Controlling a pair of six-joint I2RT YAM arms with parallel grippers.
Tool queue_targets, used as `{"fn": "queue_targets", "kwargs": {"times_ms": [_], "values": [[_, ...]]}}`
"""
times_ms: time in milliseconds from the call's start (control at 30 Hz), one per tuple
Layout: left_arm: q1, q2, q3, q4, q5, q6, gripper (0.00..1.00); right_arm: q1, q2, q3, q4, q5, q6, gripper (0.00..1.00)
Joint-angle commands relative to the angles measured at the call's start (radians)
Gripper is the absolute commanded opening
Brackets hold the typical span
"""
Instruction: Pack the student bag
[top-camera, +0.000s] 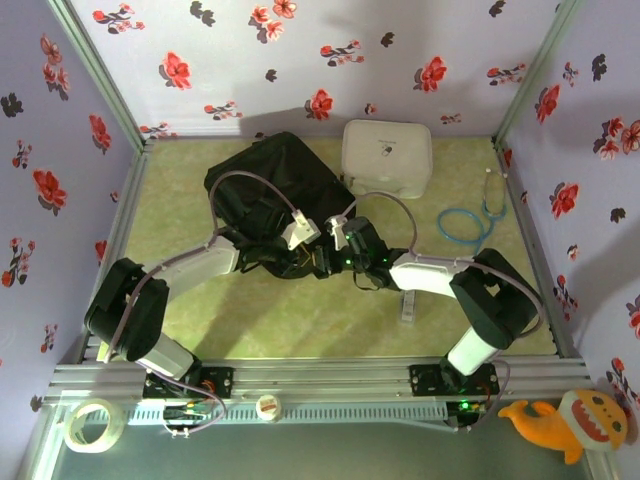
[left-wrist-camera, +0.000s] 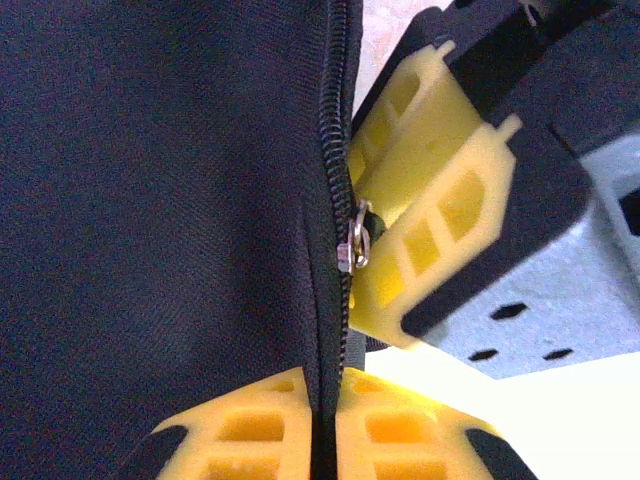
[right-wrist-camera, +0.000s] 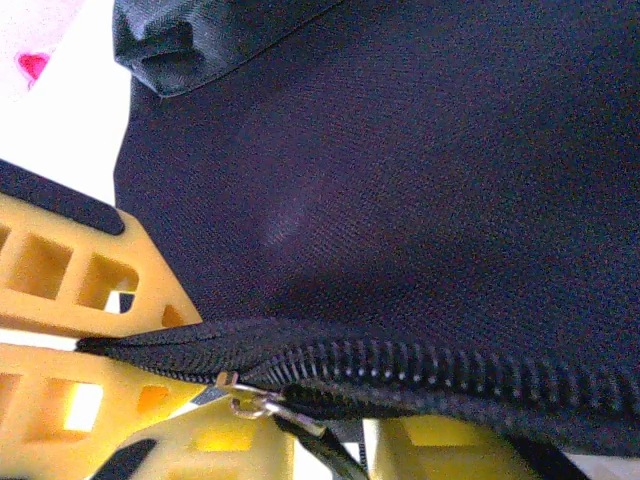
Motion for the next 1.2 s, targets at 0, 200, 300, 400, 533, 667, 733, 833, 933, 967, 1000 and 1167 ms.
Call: {"fn": "queue_targets", "kwargs": {"times_ms": [0,200,300,400,533,667,733,833,933,967,1000,1167], "values": [[0.01,-0.019,0.024,-0.025,0.065,0.02,0.09,-0.005,-0.04,-0.002,-0.041,0.112,-0.005,0.18],[0.031,-0.04,0.011,-0.048,0.054,0.034,0.08,-0.013,-0.108,-0.046,-0.078,0.19,-0.014,0.14],[0.042,-0.053,0.004,-0.057,0.054,0.041,0.07,-0.024,-0.125,-0.049,-0.096,0.189,-0.018,0.12],[0.049,-0.065,-0.003,-0.069,0.053,0.047,0.04,-0.042,-0.13,-0.039,-0.114,0.188,-0.014,0.05],[0.051,-0.085,-0.011,-0.084,0.054,0.054,0.03,-0.057,-0.126,-0.001,-0.149,0.207,-0.006,0.0],[0.051,-0.109,-0.016,-0.12,0.053,0.068,0.01,-0.086,-0.106,0.065,-0.222,0.283,0.027,0.0],[0.052,-0.12,-0.015,-0.15,0.052,0.08,0.0,-0.118,-0.1,0.076,-0.239,0.326,0.068,0.0],[0.052,-0.14,-0.018,-0.208,0.033,0.092,0.0,-0.181,-0.086,0.095,-0.251,0.344,0.108,0.0],[0.05,-0.165,-0.029,-0.248,0.013,0.098,0.0,-0.224,-0.047,0.155,-0.308,0.346,0.104,0.0],[0.052,-0.172,-0.034,-0.26,0.011,0.097,0.0,-0.233,-0.027,0.178,-0.331,0.35,0.1,0.0],[0.052,-0.179,-0.039,-0.267,0.011,0.097,0.0,-0.24,-0.011,0.204,-0.35,0.347,0.095,0.0],[0.051,-0.192,-0.046,-0.297,0.009,0.085,0.02,-0.246,0.004,0.241,-0.381,0.262,0.071,0.0]]}}
